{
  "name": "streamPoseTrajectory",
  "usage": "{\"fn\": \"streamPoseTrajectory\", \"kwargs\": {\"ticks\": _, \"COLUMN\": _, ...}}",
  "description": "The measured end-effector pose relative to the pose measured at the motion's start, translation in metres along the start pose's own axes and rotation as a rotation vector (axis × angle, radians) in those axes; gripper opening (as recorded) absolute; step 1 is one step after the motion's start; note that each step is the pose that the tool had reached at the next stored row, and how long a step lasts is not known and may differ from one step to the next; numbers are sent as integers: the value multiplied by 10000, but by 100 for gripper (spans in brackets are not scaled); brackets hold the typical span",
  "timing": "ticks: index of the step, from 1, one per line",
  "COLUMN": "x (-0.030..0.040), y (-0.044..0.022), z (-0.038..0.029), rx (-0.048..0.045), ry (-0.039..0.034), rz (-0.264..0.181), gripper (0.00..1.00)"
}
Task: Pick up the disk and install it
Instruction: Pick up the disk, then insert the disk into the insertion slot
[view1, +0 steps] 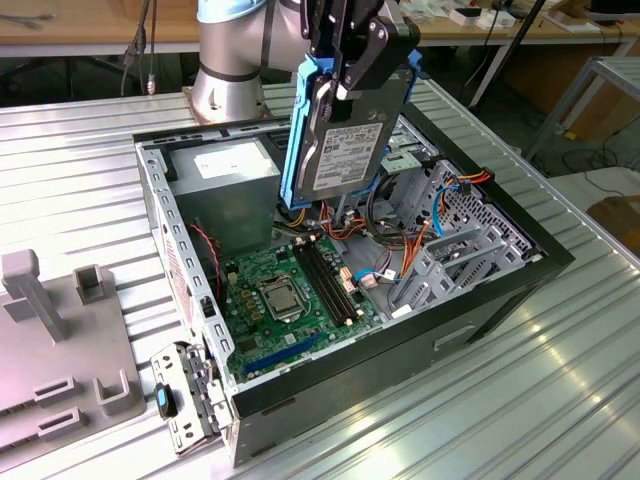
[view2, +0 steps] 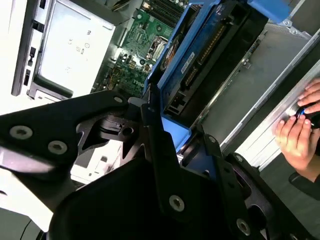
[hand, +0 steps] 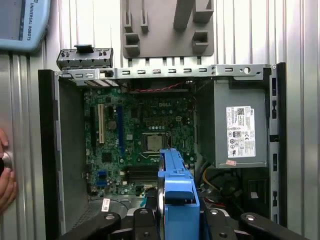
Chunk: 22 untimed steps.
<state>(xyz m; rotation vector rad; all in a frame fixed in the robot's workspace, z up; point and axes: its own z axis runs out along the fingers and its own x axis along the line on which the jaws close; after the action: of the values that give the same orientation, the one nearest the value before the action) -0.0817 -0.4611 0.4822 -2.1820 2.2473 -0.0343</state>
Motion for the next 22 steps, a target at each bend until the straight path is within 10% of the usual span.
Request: {"fn": "streamPoseTrajectory", "kwargs": {"ticks": 22, "x": 87, "y": -111, "z": 15, "rx": -2, "ry": 70, "rz": 178, "gripper": 37}}
